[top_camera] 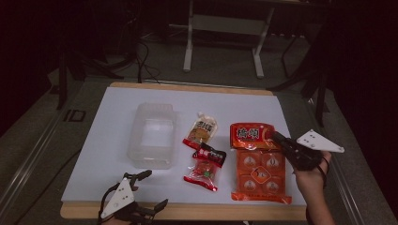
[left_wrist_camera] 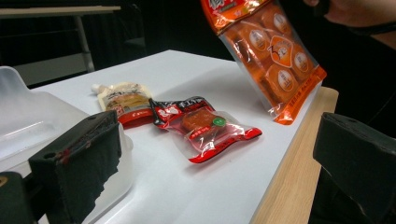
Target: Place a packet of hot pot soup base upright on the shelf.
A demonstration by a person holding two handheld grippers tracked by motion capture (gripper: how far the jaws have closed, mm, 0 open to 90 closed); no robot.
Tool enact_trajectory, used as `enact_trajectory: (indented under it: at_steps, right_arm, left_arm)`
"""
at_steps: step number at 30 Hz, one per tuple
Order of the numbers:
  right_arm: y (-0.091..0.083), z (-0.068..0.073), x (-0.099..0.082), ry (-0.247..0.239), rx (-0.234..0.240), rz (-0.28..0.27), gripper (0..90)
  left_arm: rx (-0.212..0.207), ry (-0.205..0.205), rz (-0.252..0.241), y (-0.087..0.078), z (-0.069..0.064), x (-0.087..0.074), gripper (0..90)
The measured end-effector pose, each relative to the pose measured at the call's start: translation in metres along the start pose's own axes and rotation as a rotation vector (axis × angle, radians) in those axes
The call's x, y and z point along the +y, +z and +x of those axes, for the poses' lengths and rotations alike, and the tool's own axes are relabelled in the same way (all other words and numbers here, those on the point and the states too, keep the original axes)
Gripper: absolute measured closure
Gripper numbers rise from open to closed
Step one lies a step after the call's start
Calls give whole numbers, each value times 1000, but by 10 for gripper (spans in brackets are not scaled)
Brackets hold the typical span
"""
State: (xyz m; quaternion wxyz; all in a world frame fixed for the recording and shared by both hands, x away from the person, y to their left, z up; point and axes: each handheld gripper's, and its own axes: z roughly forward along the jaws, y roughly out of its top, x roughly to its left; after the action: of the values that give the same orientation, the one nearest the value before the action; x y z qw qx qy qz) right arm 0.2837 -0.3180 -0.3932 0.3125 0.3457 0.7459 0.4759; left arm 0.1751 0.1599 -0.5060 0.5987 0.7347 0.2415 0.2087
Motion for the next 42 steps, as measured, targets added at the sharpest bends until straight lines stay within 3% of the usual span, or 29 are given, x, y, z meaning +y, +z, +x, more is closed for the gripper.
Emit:
enact_trajectory:
  at_steps: [8, 9, 15, 23, 29, 34, 38, 42]
  right_arm:
    - [-26, 19, 9, -43, 49, -69, 891]
    - [-37, 27, 12, -58, 60, -90, 891]
    - [-55, 36, 19, -76, 94, -135, 891]
    - [-66, 50, 33, -120, 119, -182, 892]
    - [-66, 47, 50, -120, 97, -190, 891]
    - [-69, 56, 68, -146, 106, -222, 891]
    - [-70, 64, 78, -166, 124, -236, 891]
    - [-71, 69, 84, -169, 134, -250, 891]
  left_arm:
    - [-4, -1, 2, 1, -1, 0, 14]
    - [-5, -2, 2, 1, -1, 0, 14]
    - [-11, -9, 1, 1, -1, 0, 14]
    - [-30, 3, -8, 6, -6, 3, 14]
    - [-51, 18, -28, 14, -9, 17, 15]
    - [-88, -3, -51, 19, -8, 35, 15]
    - [-142, -64, -65, 25, -2, 56, 15]
    - [-152, -61, -47, 31, 2, 67, 15]
